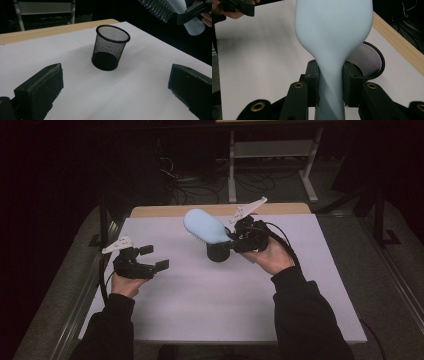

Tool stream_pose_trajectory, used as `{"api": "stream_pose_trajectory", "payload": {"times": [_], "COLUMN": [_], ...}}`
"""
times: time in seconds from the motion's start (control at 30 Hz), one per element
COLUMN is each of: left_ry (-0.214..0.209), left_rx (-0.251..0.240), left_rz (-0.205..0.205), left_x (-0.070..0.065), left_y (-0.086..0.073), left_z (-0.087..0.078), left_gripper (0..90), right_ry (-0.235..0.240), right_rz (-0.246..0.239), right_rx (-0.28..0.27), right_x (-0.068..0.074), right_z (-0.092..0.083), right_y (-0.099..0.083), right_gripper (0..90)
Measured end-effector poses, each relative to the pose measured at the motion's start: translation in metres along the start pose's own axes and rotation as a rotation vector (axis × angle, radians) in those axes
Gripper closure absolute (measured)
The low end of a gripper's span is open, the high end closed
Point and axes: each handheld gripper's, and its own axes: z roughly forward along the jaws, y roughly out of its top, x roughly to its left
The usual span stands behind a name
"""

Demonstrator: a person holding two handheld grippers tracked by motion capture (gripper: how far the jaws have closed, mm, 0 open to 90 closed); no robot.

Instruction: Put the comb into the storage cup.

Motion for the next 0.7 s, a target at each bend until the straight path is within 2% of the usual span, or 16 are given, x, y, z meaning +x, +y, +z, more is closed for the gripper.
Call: {"api": "stream_pose_trajectory", "payload": {"times": [0.7], "left_ry": [-0.09], "left_rx": [-0.021], "left_rz": [-0.018], "left_x": [-0.014], "left_y": [0.019], "left_z": [0.025], "left_gripper": [0.0], "right_ry": [0.021], "right_rz": [-0.019], "right_rx": [-0.004], "right_x": [0.009], "right_z": [0.014], "right_y": [0.007], "right_gripper": [69.0]}}
